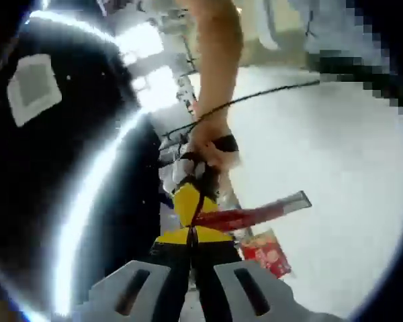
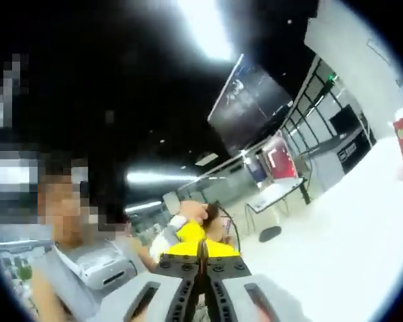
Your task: Tear open the coffee pouch, take out the coffee, and pour the coffee from the pouch into the cup
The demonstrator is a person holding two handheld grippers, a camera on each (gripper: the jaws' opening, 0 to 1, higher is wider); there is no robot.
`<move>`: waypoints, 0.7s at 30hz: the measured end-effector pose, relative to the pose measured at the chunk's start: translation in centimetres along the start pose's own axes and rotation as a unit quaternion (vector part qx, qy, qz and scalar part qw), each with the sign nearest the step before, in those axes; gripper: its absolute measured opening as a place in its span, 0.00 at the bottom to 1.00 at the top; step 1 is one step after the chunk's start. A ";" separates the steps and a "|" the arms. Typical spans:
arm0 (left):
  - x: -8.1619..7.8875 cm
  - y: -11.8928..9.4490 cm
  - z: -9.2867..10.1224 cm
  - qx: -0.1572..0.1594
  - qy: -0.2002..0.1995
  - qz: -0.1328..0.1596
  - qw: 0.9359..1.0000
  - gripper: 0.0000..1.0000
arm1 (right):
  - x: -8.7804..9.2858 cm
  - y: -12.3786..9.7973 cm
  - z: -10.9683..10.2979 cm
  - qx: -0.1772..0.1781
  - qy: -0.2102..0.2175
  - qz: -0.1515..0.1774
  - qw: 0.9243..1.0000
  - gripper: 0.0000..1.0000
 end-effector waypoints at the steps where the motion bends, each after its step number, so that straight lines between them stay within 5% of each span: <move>1: -0.3 0.1 0.0 -0.002 0.041 -0.011 0.999 0.03 | 0.1 -0.2 0.1 -0.001 0.002 0.004 1.000 0.01; 5: -0.9 0.6 -0.1 0.000 0.152 -0.022 0.988 0.03 | 1.0 -0.1 -0.5 -0.009 0.018 0.022 1.000 0.01; 7: -0.9 0.8 -0.2 0.003 0.173 -0.026 0.985 0.03 | 1.4 0.1 -0.8 -0.013 0.026 0.031 0.999 0.01; 10: -0.8 1.1 -0.6 0.026 0.077 -0.008 0.997 0.03 | 1.3 0.0 -0.8 0.000 0.021 0.040 0.999 0.01; 11: -0.7 1.2 -0.7 0.038 0.017 0.005 0.999 0.03 | 1.3 0.1 -0.8 0.010 0.015 0.043 0.999 0.01; 12: -0.5 1.3 -0.8 0.052 -0.069 0.017 0.996 0.03 | 1.3 0.1 -0.6 0.025 0.004 0.044 0.999 0.01; 14: 0.6 1.4 -1.0 0.070 -0.201 0.044 0.976 0.03 | 1.2 0.0 -0.5 0.048 -0.022 0.046 0.998 0.01; 16: 1.4 1.5 -1.4 0.094 -0.364 0.072 0.924 0.03 | 0.9 -0.2 -0.5 0.061 -0.047 0.046 0.996 0.01; 17: 1.8 1.4 -1.4 0.105 -0.435 0.089 0.890 0.03 | 0.9 -0.2 -0.6 0.066 -0.056 0.044 0.995 0.01; 18: 2.2 1.5 -1.3 0.119 -0.482 0.099 0.862 0.03 | 0.7 -0.5 -0.4 0.082 -0.077 0.036 0.993 0.01; 20: 3.1 1.5 -1.2 0.143 -0.601 0.140 0.773 0.03 | 0.6 -0.6 -0.6 0.087 -0.095 0.034 0.991 0.01; 21: 3.7 1.6 -1.1 0.151 -0.657 0.159 0.721 0.03 | 0.6 -0.6 -0.6 0.095 -0.104 0.030 0.990 0.01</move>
Point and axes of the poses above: the point that each gripper's makers call its tool centre point, and the gripper's own axes: y roughly forward along the fingers, z roughly to its right, x roughly out of its underside, the point moved 7 cm from there along -y, roughly backward along the fingers, and after that the axes turned 10 degrees about x, right-handed, at the moved point
